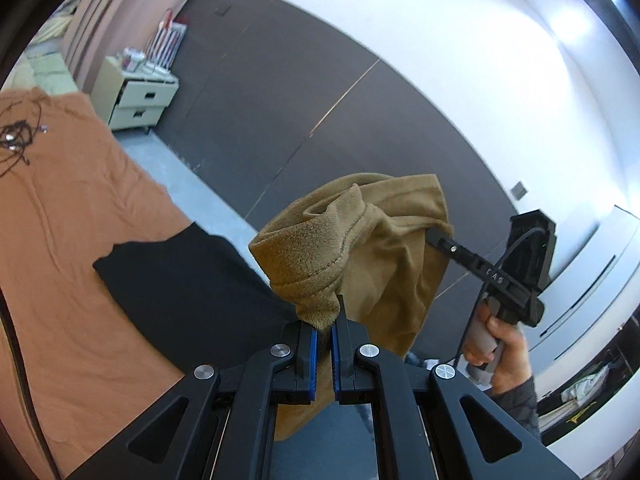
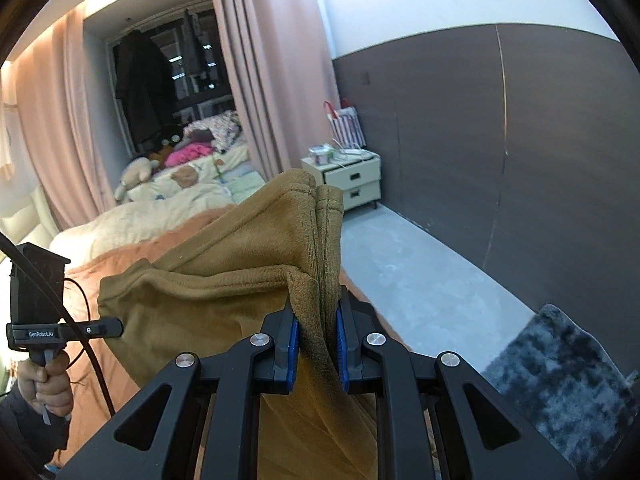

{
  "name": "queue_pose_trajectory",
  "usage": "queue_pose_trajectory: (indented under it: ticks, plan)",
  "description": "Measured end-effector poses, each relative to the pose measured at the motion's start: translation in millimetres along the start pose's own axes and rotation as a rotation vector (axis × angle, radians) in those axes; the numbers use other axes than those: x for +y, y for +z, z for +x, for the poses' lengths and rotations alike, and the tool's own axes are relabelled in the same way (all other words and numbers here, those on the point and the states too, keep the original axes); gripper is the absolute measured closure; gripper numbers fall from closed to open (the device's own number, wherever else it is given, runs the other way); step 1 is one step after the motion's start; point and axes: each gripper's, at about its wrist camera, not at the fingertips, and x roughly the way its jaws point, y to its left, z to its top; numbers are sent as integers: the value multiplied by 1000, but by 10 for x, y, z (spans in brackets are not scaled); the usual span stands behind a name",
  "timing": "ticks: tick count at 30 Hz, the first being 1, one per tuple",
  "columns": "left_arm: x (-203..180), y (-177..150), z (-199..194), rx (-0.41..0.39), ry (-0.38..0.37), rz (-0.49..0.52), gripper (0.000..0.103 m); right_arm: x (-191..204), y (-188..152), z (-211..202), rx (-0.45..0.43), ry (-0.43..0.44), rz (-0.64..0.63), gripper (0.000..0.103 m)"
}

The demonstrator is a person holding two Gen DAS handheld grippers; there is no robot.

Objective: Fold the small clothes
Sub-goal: 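Carry the lifted bundle with both tools onto the black garment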

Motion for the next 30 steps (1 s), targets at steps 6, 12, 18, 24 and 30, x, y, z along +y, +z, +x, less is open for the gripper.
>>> queue_pose_trajectory:
  ticks: [6,12,18,24,30]
  plan:
    - [521,14,414,39,63,-54,98,230,51,596,71,-16,-3,91]
    - [1002,153,657,41,124,-74,98,472,187,1134,112,-9,-13,91]
    - [1478,193,939,58,156,-118,98,502,254,1632,170,-17,-14,91]
    - [1915,213,1263,76,337,-115,85,294,348,2176,247,-137,-46,84]
    - [2216,145,1293,85,374,-171,66,432,373,2326,243,-193,-23,43]
